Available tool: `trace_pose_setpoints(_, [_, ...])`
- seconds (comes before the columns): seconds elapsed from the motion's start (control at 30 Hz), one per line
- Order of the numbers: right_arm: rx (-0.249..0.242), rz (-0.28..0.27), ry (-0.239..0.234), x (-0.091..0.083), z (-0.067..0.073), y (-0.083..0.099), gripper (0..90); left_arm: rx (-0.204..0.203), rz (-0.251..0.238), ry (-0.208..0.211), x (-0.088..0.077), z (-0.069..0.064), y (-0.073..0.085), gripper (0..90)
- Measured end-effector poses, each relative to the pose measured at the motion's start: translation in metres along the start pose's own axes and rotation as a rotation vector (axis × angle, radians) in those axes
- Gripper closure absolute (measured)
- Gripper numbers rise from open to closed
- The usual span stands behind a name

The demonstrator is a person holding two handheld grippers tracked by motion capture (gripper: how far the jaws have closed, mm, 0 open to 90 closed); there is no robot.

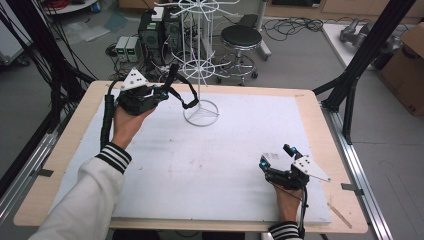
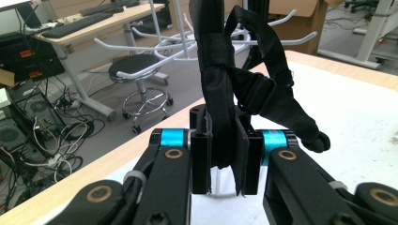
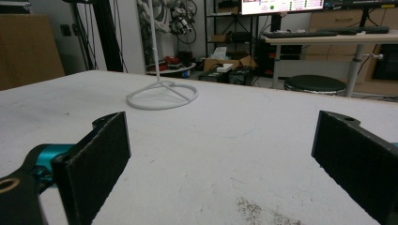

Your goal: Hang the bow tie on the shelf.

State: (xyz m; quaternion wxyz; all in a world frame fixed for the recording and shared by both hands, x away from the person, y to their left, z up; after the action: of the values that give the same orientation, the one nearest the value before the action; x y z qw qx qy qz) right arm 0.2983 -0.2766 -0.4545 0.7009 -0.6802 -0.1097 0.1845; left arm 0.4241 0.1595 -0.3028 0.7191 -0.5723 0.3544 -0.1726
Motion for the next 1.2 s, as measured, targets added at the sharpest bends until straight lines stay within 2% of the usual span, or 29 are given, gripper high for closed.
trace_pose_setpoints(0.27, [0.005, -0.001, 0.001, 0.0, 0.0, 0.0, 3.8, -0.016, 0.009, -0.015, 0.013, 0.005, 0.006, 79.1])
trace_pose_setpoints(0.43, [0.011, 0.002, 0.001, 0.0, 0.0, 0.0, 3.8, -0.013, 0.017, -0.023, 0.023, 0.005, 0.008, 79.1])
trace_pose_setpoints(0.8, [0.01, 0.0, -0.001, 0.0, -0.001, 0.0, 3.8, -0.021, 0.033, -0.017, 0.039, 0.005, 0.012, 79.0])
trace_pose_setpoints(1.07, [0.013, 0.003, -0.003, 0.0, 0.0, 0.0, 3.8, -0.044, 0.04, -0.02, 0.044, 0.007, 0.015, 78.6])
trace_pose_setpoints(1.2, [0.012, 0.001, -0.001, 0.0, 0.0, 0.0, 3.8, -0.038, 0.051, -0.012, 0.045, 0.006, 0.016, 74.9])
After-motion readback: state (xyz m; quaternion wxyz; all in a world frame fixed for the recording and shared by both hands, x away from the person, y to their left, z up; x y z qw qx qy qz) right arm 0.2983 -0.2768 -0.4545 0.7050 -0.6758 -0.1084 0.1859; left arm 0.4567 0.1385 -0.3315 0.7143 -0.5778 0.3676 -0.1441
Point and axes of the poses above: each handheld gripper's, and its own axes: x roughly forward along the jaws, y roughly out of its underside, z roughly to its left, the point moved 2 cm from there along x, roughly forward along the jaws, and after that the axes turned 4 degrees about y, right-handed, at the moved point
